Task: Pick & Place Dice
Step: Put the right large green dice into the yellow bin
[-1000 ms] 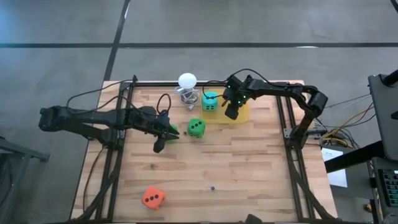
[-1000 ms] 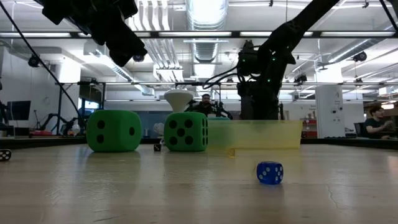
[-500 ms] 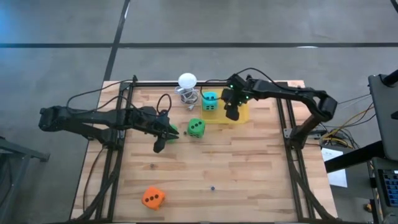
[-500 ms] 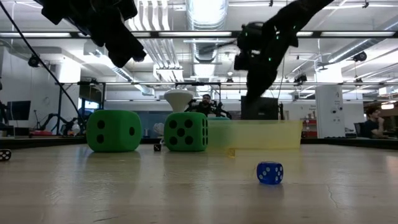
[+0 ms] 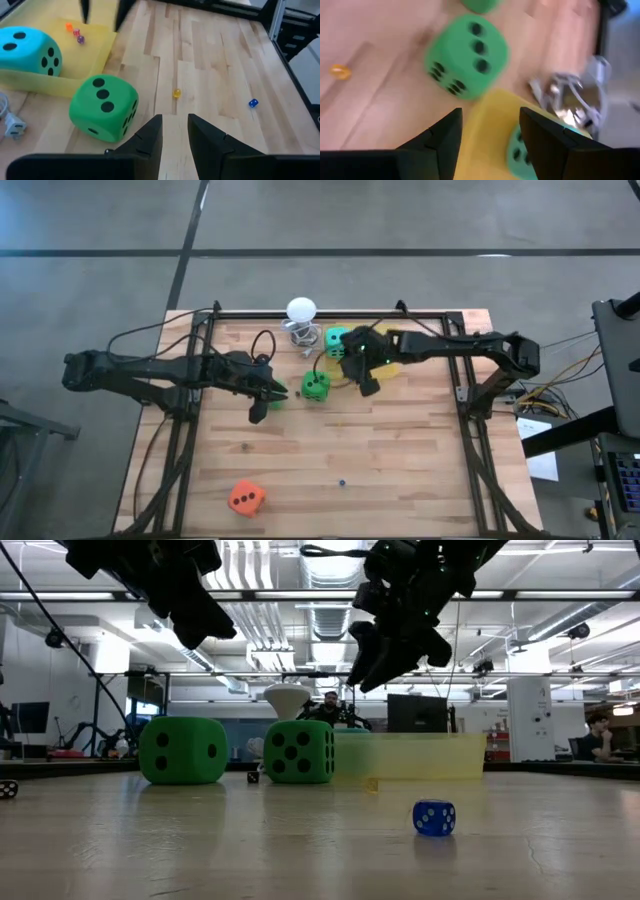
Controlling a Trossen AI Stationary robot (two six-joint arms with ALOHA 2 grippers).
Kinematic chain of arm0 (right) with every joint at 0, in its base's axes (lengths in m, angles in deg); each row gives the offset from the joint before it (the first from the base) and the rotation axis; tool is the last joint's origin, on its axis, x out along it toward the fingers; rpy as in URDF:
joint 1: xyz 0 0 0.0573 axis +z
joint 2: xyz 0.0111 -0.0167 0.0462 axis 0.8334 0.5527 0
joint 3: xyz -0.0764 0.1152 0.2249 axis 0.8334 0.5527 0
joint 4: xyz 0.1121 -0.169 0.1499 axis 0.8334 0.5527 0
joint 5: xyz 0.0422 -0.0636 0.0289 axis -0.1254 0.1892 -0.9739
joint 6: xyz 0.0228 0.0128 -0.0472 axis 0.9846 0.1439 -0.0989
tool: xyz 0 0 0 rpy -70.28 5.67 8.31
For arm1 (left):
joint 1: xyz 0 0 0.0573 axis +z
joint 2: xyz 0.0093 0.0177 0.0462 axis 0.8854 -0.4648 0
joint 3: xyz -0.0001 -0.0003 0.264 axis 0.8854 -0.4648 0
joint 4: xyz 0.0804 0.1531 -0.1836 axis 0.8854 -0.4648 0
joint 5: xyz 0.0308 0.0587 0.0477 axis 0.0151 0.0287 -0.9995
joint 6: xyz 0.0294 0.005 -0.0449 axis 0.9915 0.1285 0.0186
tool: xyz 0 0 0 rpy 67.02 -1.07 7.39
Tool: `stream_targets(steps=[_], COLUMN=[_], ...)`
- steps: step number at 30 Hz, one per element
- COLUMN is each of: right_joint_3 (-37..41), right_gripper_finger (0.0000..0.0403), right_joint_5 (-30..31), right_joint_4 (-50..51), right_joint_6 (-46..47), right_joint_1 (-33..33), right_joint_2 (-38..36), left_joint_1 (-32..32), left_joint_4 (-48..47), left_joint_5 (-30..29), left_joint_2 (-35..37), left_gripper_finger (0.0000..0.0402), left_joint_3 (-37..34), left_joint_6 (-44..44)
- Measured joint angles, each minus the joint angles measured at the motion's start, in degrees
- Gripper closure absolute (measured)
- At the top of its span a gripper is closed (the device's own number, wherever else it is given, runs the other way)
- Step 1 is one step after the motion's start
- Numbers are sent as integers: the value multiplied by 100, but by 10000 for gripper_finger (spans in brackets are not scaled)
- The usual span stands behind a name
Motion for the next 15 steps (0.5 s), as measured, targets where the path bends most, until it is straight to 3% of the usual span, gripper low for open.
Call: stream_targets(steps=[8,15], right_joint_3=[2,4], right_gripper_finger=[175,170], right_joint_5=[69,490], right_joint_4=[-286,-781], right_joint_6=[-1023,-1716], right_joint_1=[478,629], right_joint_2=[460,712], left_joint_1=[0,4], left_joint_4=[-48,-58], left_joint_5=[-22,-42], left_joint_2=[50,48], left_gripper_finger=[304,304], left_joint_3=[-2,-1], left_joint_6=[106,104])
